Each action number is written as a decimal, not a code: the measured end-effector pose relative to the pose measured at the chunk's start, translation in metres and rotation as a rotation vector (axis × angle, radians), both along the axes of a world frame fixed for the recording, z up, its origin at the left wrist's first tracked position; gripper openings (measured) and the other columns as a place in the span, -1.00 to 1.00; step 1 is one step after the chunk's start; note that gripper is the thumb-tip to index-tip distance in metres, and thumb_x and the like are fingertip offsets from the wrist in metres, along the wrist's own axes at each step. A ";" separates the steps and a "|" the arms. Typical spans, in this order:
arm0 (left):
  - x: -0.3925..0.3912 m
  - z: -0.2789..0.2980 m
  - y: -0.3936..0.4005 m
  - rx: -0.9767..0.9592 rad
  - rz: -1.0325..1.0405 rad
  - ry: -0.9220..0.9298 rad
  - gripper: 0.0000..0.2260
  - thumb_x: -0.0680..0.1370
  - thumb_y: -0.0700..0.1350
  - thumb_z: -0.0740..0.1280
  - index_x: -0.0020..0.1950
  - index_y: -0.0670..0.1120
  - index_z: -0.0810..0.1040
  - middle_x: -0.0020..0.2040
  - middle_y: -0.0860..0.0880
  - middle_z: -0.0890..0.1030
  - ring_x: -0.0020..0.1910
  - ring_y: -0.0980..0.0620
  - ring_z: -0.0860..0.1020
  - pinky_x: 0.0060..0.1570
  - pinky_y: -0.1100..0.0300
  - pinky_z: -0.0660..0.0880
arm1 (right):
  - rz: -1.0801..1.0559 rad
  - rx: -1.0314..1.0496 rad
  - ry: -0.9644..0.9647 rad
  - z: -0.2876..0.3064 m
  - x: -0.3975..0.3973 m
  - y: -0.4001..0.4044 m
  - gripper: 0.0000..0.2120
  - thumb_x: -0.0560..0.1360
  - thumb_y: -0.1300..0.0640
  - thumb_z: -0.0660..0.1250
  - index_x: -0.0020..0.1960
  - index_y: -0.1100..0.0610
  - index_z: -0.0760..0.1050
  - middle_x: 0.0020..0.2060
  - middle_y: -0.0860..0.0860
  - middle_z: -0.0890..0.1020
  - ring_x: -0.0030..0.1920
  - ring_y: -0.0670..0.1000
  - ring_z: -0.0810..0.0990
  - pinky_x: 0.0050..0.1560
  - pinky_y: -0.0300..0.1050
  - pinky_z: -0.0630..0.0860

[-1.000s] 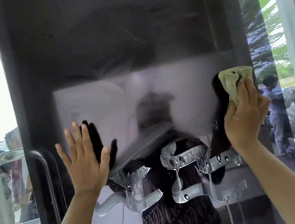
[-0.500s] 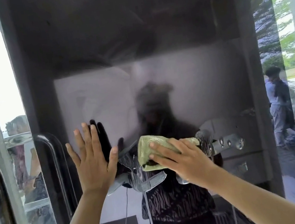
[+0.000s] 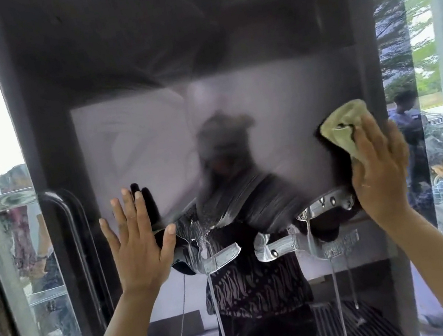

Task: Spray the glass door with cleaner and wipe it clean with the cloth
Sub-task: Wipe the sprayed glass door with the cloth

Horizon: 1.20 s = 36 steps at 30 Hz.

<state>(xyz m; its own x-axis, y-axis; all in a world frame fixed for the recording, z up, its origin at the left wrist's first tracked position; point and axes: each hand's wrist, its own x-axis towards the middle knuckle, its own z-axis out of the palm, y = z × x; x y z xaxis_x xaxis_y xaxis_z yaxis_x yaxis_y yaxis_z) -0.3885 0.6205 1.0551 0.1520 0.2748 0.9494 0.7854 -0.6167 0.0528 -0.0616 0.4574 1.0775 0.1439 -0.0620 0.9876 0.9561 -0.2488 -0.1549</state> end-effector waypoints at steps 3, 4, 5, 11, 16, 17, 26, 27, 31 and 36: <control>0.000 -0.006 0.001 -0.018 -0.001 0.006 -0.32 0.55 0.24 -0.18 0.45 -0.27 0.05 0.46 -0.19 0.04 0.45 -0.11 -0.06 0.37 -0.20 -0.12 | 0.058 0.086 0.171 -0.027 -0.001 -0.003 -0.61 0.51 0.40 0.16 0.33 0.36 0.31 0.36 0.28 0.31 0.37 0.37 0.20 0.37 0.27 0.14; 0.000 -0.007 0.001 -0.021 -0.002 0.005 -0.32 0.55 0.24 -0.18 0.45 -0.26 0.04 0.46 -0.18 0.03 0.45 -0.10 -0.06 0.37 -0.18 -0.13 | 0.078 0.119 0.221 -0.036 -0.005 -0.002 -0.61 0.51 0.40 0.15 0.34 0.37 0.28 0.37 0.29 0.29 0.38 0.36 0.19 0.38 0.25 0.15; 0.001 -0.008 0.001 -0.023 -0.004 0.003 -0.33 0.55 0.24 -0.18 0.45 -0.26 0.03 0.46 -0.17 0.03 0.45 -0.09 -0.06 0.37 -0.17 -0.14 | 0.093 0.155 0.267 -0.045 -0.009 0.000 -0.60 0.52 0.39 0.14 0.35 0.37 0.26 0.38 0.29 0.27 0.38 0.35 0.19 0.39 0.22 0.14; 0.001 -0.008 0.005 -0.035 -0.021 -0.034 -0.35 0.54 0.20 -0.09 0.46 -0.22 -0.03 0.47 -0.13 -0.03 0.45 -0.04 -0.11 0.38 -0.17 -0.14 | 0.138 0.271 0.456 -0.035 -0.043 0.019 -0.54 0.52 0.38 0.10 0.41 0.31 0.17 0.41 0.27 0.20 0.42 0.30 0.15 0.41 0.01 0.01; -0.002 -0.008 0.011 -0.035 -0.013 -0.037 -0.36 0.54 0.18 -0.07 0.47 -0.22 -0.03 0.47 -0.15 -0.04 0.46 -0.02 -0.15 0.39 -0.11 -0.19 | 0.195 0.132 0.258 -0.020 -0.079 0.042 -0.54 0.51 0.32 0.11 0.41 0.28 0.18 0.40 0.27 0.22 0.41 0.33 0.12 0.39 0.05 0.03; -0.002 -0.009 0.011 -0.034 -0.008 -0.033 -0.36 0.55 0.20 -0.10 0.47 -0.22 -0.04 0.47 -0.16 -0.04 0.46 -0.02 -0.16 0.39 -0.07 -0.21 | 0.211 0.092 0.184 -0.019 -0.087 0.046 -0.53 0.51 0.28 0.09 0.41 0.26 0.18 0.40 0.24 0.23 0.41 0.30 0.10 0.39 0.07 0.05; -0.003 -0.027 0.014 -0.049 0.011 -0.031 -0.37 0.57 0.22 -0.17 0.48 -0.18 -0.09 0.48 -0.16 -0.04 0.46 -0.04 -0.15 0.39 -0.06 -0.22 | 0.129 -0.285 -0.498 -0.073 -0.136 0.071 -0.53 0.48 0.22 0.21 0.37 0.10 0.24 0.34 0.06 0.38 0.35 0.15 0.34 0.34 0.05 0.26; -0.002 -0.031 0.013 -0.046 0.006 -0.036 -0.37 0.57 0.22 -0.17 0.47 -0.18 -0.11 0.47 -0.17 -0.04 0.46 -0.05 -0.15 0.39 -0.07 -0.22 | 0.104 -0.312 -0.552 -0.086 -0.134 0.069 -0.54 0.48 0.21 0.21 0.37 0.09 0.26 0.33 0.03 0.40 0.32 0.14 0.38 0.31 0.03 0.31; -0.003 -0.040 0.006 -0.047 -0.013 -0.055 -0.37 0.57 0.22 -0.15 0.45 -0.22 -0.12 0.45 -0.19 -0.03 0.45 -0.06 -0.13 0.38 -0.08 -0.23 | 0.056 -0.357 -0.625 -0.110 -0.110 0.051 -0.54 0.48 0.26 0.19 0.37 0.06 0.28 0.33 0.00 0.38 0.31 0.11 0.37 0.28 0.01 0.34; -0.008 -0.045 -0.001 -0.053 0.004 -0.051 -0.35 0.57 0.21 -0.14 0.44 -0.27 -0.04 0.44 -0.21 -0.01 0.44 -0.09 -0.10 0.39 -0.03 -0.26 | -0.007 -0.240 -0.419 -0.097 -0.070 0.026 -0.58 0.51 0.33 0.12 0.35 0.13 0.28 0.32 0.11 0.37 0.35 0.21 0.31 0.35 0.10 0.21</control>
<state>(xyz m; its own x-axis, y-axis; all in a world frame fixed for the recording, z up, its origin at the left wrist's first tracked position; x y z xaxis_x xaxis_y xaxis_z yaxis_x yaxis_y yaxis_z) -0.3967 0.6197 1.0096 0.1026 0.3249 0.9402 0.7830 -0.6093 0.1251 -0.1316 0.4837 0.9804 -0.2694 0.1754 0.9469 0.9219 -0.2373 0.3062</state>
